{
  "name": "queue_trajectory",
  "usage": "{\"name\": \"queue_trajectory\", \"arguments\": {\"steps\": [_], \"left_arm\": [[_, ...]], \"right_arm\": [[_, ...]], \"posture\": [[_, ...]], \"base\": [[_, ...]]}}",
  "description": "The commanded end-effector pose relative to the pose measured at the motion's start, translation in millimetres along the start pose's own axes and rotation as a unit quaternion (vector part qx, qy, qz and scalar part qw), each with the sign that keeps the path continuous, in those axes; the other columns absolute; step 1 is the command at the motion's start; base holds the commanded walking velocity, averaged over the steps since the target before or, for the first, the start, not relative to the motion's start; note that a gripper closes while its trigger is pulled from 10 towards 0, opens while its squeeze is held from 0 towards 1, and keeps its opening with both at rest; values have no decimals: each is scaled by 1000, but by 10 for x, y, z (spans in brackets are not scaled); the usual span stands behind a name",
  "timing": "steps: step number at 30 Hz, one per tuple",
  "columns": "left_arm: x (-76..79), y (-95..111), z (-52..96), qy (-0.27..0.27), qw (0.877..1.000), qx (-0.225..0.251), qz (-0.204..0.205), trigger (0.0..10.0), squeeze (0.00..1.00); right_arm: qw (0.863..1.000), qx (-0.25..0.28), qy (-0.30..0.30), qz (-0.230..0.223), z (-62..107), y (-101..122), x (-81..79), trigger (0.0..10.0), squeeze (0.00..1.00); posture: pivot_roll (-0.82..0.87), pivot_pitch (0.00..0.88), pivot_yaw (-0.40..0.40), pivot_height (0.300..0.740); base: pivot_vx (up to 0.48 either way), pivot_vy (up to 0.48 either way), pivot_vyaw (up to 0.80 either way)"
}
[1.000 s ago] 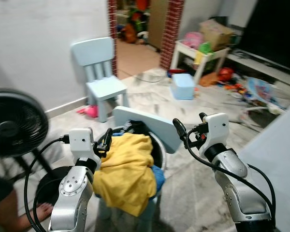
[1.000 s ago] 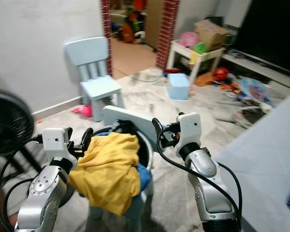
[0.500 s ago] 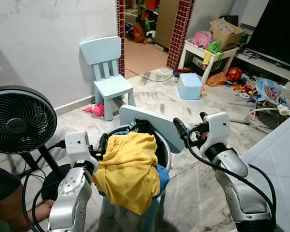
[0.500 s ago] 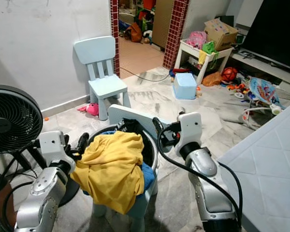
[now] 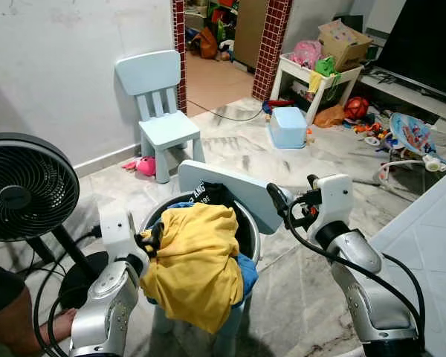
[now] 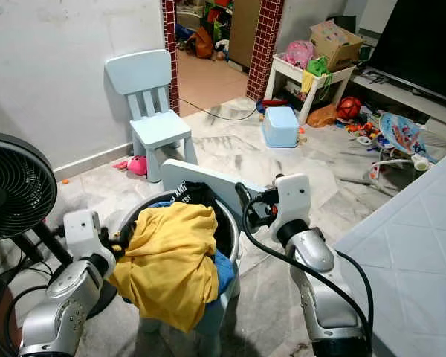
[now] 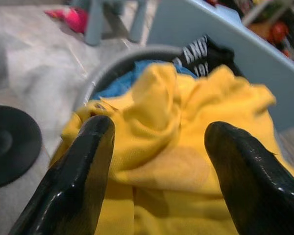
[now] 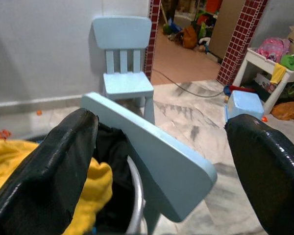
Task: Hang hanger
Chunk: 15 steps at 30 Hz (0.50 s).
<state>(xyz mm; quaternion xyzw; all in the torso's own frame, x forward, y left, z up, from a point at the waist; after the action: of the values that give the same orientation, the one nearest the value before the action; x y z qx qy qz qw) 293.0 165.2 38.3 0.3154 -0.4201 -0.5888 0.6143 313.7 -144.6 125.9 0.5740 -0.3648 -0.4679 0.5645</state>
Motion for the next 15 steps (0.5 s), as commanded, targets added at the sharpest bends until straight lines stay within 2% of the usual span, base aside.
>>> {"name": "queue_trajectory", "arguments": {"steps": [1,7,8,9,10,15], "left_arm": [[25,13,-42,-26,999,-1,-33,10000,0],[-71,-45,-59,-33,998,-6,-61,10000,0],[-157,-77,-106,-35,997,-11,-71,10000,0],[-157,-77,-106,-35,997,-11,-71,10000,0],[-219,-104,-150,-35,997,-21,-66,10000,0],[-162,-123,-216,-68,996,-26,-57,10000,0]], "right_arm": [[1000,7,-3,7,41,86,47,10000,0],[1000,4,-6,11,67,99,82,10000,0],[1000,0,-2,15,87,99,77,10000,0],[1000,0,-2,15,87,99,77,10000,0],[1000,-3,4,22,99,101,64,10000,0],[1000,-5,2,30,104,134,97,10000,0]], "posture": [[-147,0,-111,740],[-160,0,-122,740],[-173,0,-130,740],[-173,0,-130,740],[-178,0,-132,740],[-189,0,-137,740]], "base": [[0,0,0],[0,0,0],[0,0,0],[0,0,0],[0,0,0],[0,0,0]]}}
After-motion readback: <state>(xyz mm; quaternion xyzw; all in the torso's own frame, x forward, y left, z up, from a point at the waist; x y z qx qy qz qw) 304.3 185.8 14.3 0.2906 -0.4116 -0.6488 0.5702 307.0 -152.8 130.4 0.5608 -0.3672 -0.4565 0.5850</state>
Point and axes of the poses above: a point about 5 cm out from each wrist's last joint towards the gripper, its own z axis pointing back from the gripper into the wrist, its own y axis along the axis of the wrist's last joint, x = y × z, the point moved 3 cm from there along -z, pointing out of the wrist towards the gripper, and after that the axes turned 9 degrees about -z, right-handed, at the moved point
